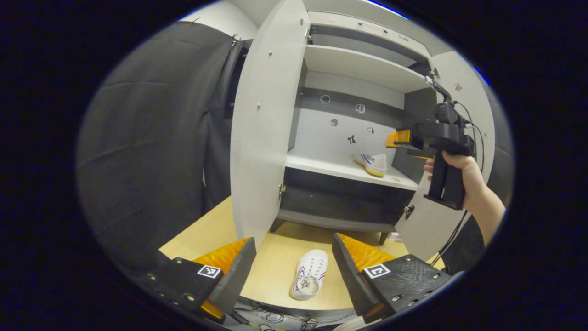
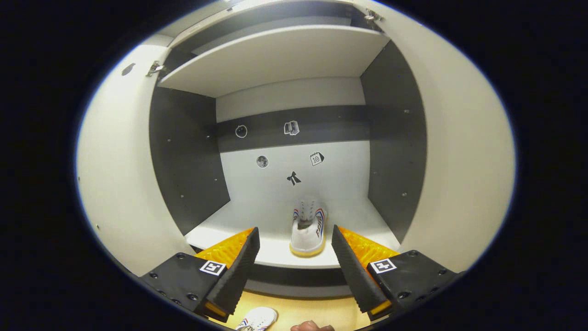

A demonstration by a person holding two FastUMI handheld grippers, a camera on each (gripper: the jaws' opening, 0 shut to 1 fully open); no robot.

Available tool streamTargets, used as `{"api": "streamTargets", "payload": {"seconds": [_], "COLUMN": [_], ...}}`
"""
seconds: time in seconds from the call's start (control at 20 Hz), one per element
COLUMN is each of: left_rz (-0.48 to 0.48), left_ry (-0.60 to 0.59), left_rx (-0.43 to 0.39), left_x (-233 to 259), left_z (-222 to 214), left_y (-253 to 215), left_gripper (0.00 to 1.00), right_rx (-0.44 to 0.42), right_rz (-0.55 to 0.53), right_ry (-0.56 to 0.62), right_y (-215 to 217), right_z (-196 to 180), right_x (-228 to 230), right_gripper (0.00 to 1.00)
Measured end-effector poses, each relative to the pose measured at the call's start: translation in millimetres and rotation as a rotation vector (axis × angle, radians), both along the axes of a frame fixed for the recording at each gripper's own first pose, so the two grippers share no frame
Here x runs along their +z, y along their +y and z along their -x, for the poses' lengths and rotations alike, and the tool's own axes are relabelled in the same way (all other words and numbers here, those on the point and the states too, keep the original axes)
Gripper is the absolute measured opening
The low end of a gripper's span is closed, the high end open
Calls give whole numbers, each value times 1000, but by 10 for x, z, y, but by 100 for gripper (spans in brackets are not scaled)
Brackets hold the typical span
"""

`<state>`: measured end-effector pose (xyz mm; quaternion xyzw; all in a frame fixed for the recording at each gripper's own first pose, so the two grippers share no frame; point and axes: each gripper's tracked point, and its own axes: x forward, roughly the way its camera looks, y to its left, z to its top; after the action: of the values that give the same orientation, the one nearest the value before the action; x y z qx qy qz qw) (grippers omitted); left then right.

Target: Grab one shoe with the right hand and put it into the shoe cabinet, grab the other shoe with the left hand and put it into the shoe cabinet; then close the right door with the right hand and the left door with the left hand.

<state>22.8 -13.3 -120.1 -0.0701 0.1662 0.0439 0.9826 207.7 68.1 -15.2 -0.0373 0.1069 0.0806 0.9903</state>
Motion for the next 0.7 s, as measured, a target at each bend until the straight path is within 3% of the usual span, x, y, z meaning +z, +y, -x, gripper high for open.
{"api": "streamTargets", "payload": {"seconds": [0.05, 0.25, 0.55, 0.7], "left_rz": [7, 41, 142, 139], "left_ry": [-4, 25, 95, 183], "left_rx": [-26, -119, -259, -305], "left_x": [-19, -290, -926, -1409], "left_z": [3, 0, -195, -319], "left_y": [-14, -54, -345, -498], "left_gripper": [97, 94, 97, 96], "right_rx": [-3, -55, -122, -174], "right_rz": [-2, 62, 51, 69], "right_ry": [-18, -55, 13, 45], "right_y": [-22, -262, -539, -731], "right_z": [142, 658, 1500, 1898], "right_x": [-12, -72, -415, -600], "right_gripper": [98, 98, 99, 99]}}
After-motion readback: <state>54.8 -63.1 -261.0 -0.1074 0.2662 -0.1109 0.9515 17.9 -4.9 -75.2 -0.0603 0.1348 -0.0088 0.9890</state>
